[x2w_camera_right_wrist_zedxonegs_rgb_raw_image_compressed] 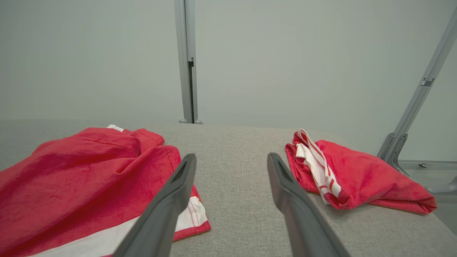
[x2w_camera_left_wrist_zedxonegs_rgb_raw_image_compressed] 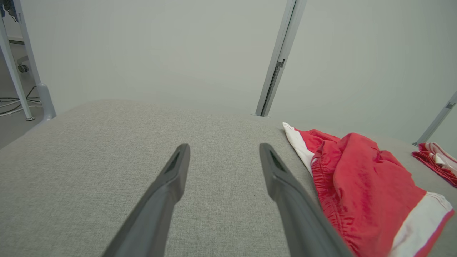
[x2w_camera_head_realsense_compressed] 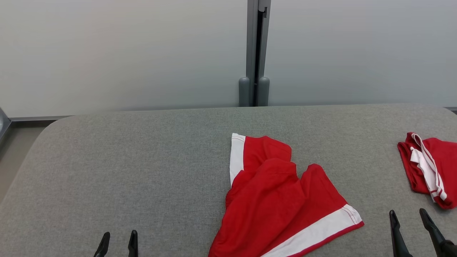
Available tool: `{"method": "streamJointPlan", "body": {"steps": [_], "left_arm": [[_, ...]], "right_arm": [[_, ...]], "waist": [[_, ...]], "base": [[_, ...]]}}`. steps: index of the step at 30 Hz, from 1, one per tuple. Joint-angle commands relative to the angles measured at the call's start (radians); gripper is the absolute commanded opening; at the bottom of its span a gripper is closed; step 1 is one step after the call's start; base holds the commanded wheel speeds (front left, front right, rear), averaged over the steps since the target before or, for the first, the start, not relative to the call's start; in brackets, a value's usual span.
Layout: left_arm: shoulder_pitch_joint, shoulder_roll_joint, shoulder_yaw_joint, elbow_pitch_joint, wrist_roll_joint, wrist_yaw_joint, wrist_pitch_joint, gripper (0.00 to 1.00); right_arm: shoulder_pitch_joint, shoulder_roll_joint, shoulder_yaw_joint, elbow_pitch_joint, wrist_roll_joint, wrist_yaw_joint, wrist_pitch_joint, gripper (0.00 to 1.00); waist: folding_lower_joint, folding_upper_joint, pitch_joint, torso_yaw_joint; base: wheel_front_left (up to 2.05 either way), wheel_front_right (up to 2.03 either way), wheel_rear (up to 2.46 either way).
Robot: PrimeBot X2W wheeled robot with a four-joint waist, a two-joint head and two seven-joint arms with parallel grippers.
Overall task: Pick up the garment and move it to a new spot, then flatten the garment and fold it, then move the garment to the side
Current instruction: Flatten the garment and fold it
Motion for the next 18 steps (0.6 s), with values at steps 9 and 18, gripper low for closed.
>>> {"method": "streamJointPlan", "body": {"steps": [9,18], "left_arm": [[-0.017,0.003,0.009,0.002,0.007,-0.003,-0.001,1.0],[-0.042,0.004,-0.128,0.102,-0.121,-0.001,0.107,1.0]], "right_arm": [[-0.02,-0.002,0.009,0.004,0.011,0.0,0.0,1.0],[-0.183,-0.147,0.226,0.226,0.063,0.0,0.057,1.0]], "waist": [[0.0,0.0,0.005,0.003],[0.0,0.0,0.052,0.008]], "base": [[0.0,0.0,0.0],[0.0,0.0,0.0]]}}
